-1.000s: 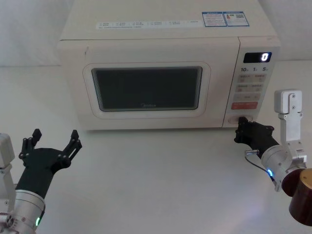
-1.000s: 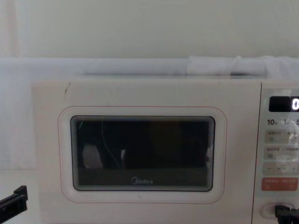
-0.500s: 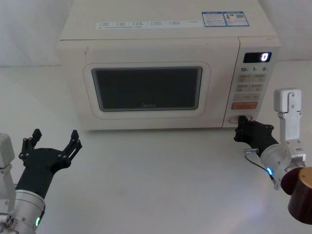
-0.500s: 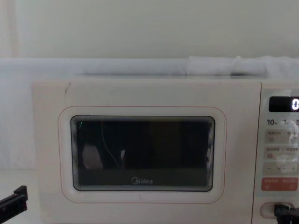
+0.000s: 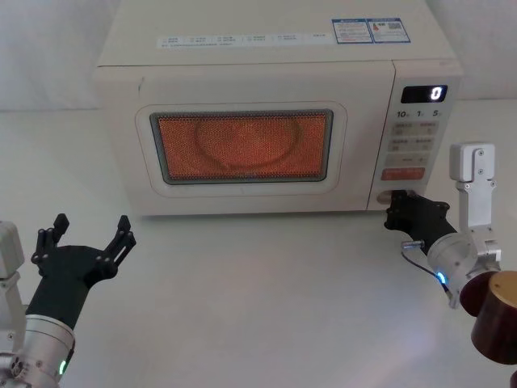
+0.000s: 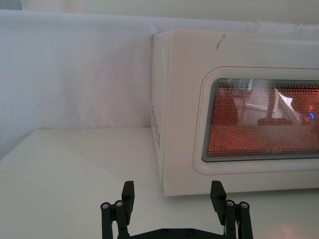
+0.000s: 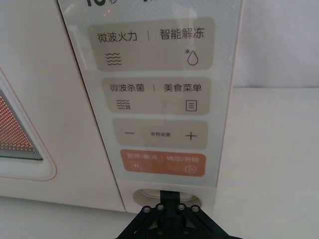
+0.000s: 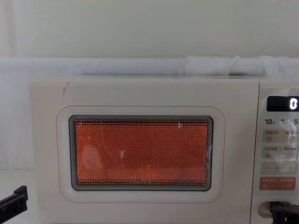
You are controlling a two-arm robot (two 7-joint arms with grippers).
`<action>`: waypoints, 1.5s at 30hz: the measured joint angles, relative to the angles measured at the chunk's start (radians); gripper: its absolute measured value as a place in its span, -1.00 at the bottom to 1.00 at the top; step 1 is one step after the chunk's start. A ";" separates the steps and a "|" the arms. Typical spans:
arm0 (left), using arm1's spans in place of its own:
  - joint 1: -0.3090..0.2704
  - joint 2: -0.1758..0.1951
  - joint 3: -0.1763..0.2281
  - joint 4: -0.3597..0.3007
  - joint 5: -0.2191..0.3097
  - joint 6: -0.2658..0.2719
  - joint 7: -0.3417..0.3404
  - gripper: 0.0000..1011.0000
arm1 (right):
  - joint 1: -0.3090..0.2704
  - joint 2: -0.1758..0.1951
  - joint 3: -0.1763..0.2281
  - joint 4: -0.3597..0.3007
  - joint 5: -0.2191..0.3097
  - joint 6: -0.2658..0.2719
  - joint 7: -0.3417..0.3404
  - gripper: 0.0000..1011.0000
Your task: Press the button to open the microwave door with one hand; close the microwave door with the other hand.
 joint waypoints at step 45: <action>0.000 0.000 0.000 0.000 0.000 0.000 0.000 0.98 | -0.089 0.026 0.009 -0.131 -0.004 0.046 0.006 -1.00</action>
